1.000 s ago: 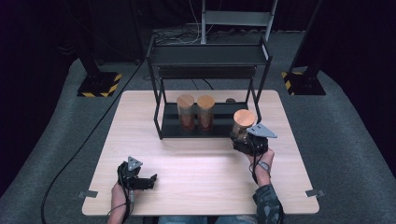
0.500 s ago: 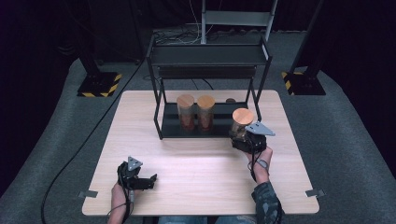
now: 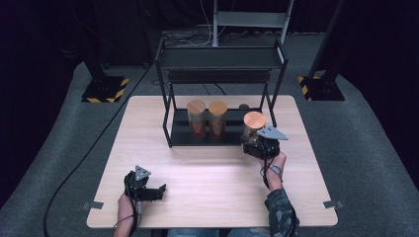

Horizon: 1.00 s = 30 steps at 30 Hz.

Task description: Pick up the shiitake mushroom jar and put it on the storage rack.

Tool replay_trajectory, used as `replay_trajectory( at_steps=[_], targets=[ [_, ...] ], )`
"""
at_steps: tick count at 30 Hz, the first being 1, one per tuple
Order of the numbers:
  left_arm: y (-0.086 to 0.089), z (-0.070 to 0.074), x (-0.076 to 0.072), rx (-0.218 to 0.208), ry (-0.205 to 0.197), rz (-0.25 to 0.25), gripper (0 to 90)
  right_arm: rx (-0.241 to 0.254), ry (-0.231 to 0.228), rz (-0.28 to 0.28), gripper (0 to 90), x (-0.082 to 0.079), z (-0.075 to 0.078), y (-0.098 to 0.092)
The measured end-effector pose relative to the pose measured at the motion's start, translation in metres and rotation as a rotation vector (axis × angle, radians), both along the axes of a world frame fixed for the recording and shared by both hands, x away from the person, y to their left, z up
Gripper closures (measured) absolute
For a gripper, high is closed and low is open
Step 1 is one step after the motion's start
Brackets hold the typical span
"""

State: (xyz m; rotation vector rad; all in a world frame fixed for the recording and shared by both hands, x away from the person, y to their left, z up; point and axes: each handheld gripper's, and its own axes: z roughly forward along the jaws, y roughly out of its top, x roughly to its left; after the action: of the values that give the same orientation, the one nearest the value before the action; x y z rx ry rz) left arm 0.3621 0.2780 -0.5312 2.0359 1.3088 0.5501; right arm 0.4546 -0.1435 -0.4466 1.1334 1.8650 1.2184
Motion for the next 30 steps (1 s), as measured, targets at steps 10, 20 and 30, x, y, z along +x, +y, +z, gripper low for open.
replay_trajectory(
  at_steps=[10,20,30],
  targets=[
    [0.000,0.000,0.000,0.001,0.000,-0.001,0.2,0.008,-0.009,-0.004,24.7,0.007,0.000,0.005],
    [0.000,0.000,0.000,0.001,0.001,-0.002,0.2,0.007,-0.014,-0.011,24.7,0.014,0.001,0.008],
    [0.000,0.000,0.000,0.001,0.001,-0.002,0.2,0.018,-0.009,-0.025,24.7,0.023,-0.001,0.010]
  ],
)
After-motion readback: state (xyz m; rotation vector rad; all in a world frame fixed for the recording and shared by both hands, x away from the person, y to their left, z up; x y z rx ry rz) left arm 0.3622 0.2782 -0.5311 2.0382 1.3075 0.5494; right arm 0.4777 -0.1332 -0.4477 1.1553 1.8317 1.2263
